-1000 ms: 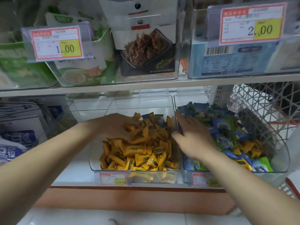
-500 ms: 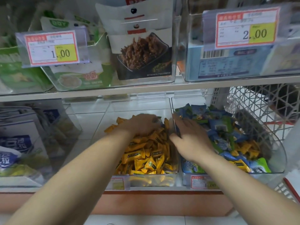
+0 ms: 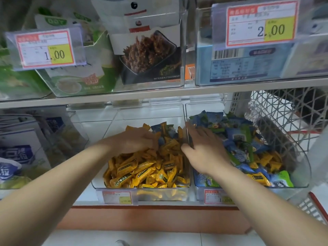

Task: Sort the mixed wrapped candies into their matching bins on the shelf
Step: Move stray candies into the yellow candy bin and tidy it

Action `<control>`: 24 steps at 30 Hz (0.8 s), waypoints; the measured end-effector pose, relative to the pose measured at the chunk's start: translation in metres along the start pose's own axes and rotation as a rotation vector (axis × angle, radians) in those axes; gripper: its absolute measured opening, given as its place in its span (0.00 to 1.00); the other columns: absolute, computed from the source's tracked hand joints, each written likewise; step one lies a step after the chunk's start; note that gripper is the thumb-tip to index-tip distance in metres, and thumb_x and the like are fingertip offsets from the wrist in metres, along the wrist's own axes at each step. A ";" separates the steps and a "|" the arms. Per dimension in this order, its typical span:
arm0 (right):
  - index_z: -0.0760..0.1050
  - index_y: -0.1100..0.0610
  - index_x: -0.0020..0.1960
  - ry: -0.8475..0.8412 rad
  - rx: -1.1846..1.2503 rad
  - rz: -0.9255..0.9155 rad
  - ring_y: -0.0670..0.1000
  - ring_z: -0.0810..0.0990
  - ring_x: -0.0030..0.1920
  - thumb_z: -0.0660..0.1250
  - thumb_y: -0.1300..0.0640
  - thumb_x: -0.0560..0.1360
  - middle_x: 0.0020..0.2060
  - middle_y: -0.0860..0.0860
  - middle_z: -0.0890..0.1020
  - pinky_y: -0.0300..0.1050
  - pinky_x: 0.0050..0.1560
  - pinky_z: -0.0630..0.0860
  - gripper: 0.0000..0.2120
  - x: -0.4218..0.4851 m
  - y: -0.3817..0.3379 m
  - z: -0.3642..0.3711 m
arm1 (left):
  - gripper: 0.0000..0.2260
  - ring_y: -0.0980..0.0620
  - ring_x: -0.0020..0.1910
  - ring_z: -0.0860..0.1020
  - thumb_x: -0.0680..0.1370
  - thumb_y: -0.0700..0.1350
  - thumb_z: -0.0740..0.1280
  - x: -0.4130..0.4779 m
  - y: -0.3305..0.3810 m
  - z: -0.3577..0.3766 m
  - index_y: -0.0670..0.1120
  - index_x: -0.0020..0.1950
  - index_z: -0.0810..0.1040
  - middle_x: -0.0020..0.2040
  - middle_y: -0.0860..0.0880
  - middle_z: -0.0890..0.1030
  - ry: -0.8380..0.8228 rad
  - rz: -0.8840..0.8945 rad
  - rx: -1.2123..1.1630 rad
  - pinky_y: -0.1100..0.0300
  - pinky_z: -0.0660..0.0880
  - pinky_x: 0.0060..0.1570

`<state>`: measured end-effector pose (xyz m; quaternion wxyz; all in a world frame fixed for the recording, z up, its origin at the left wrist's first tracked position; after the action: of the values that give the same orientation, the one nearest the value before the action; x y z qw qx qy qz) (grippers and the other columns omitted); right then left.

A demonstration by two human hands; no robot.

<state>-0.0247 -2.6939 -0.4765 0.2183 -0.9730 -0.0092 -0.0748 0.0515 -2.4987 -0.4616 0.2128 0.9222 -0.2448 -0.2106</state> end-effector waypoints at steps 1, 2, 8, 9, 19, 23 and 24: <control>0.51 0.46 0.80 0.000 0.000 0.001 0.54 0.60 0.76 0.51 0.38 0.75 0.76 0.51 0.66 0.54 0.73 0.59 0.35 0.000 0.000 0.000 | 0.15 0.51 0.54 0.78 0.74 0.58 0.63 0.009 0.001 -0.004 0.51 0.52 0.82 0.51 0.51 0.82 0.076 -0.037 0.013 0.50 0.73 0.58; 0.51 0.46 0.80 0.000 0.000 0.003 0.54 0.60 0.76 0.51 0.38 0.75 0.76 0.51 0.66 0.54 0.73 0.58 0.35 0.000 0.000 0.000 | 0.13 0.50 0.52 0.77 0.77 0.57 0.63 0.019 0.003 -0.008 0.50 0.54 0.79 0.50 0.50 0.81 0.164 -0.057 0.064 0.50 0.74 0.55; 0.51 0.45 0.80 0.003 0.010 0.004 0.54 0.59 0.77 0.52 0.39 0.76 0.76 0.51 0.66 0.54 0.74 0.58 0.34 0.000 0.001 0.000 | 0.19 0.48 0.53 0.77 0.79 0.59 0.65 0.063 0.008 0.008 0.47 0.61 0.78 0.55 0.46 0.80 0.209 -0.084 0.379 0.55 0.74 0.50; 0.50 0.45 0.80 0.001 0.011 0.004 0.53 0.58 0.77 0.53 0.39 0.76 0.76 0.51 0.65 0.54 0.74 0.57 0.34 -0.001 0.001 0.000 | 0.20 0.47 0.54 0.77 0.78 0.60 0.66 0.066 0.005 0.011 0.47 0.61 0.78 0.56 0.46 0.78 0.189 -0.106 0.435 0.55 0.74 0.51; 0.53 0.46 0.79 0.010 0.037 -0.004 0.54 0.63 0.74 0.53 0.39 0.74 0.72 0.51 0.70 0.53 0.71 0.61 0.35 -0.002 0.000 -0.002 | 0.22 0.50 0.52 0.74 0.70 0.53 0.77 0.056 -0.021 -0.001 0.53 0.60 0.74 0.53 0.54 0.74 0.242 -0.086 0.156 0.55 0.72 0.48; 0.54 0.47 0.79 0.005 0.034 -0.006 0.54 0.65 0.72 0.55 0.39 0.74 0.71 0.51 0.71 0.53 0.69 0.62 0.35 0.000 -0.001 -0.004 | 0.17 0.51 0.54 0.74 0.70 0.50 0.78 0.042 -0.018 -0.010 0.54 0.56 0.78 0.50 0.57 0.75 0.335 -0.020 0.058 0.60 0.70 0.46; 0.55 0.47 0.78 -0.003 0.036 -0.010 0.55 0.65 0.72 0.57 0.39 0.75 0.71 0.51 0.71 0.53 0.69 0.63 0.34 0.001 -0.001 -0.005 | 0.15 0.52 0.53 0.76 0.70 0.47 0.78 0.037 -0.016 -0.013 0.55 0.54 0.78 0.49 0.58 0.76 0.353 -0.002 0.023 0.63 0.69 0.43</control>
<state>-0.0244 -2.6950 -0.4711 0.2352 -0.9690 -0.0159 -0.0743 0.0928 -2.5021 -0.4693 0.2415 0.9476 -0.2049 -0.0426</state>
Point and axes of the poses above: each hand's wrist, its own x-axis towards the middle knuckle, its own z-axis out of the palm, y = z × x, the point moved 6 cm from there along x, towards the middle knuckle
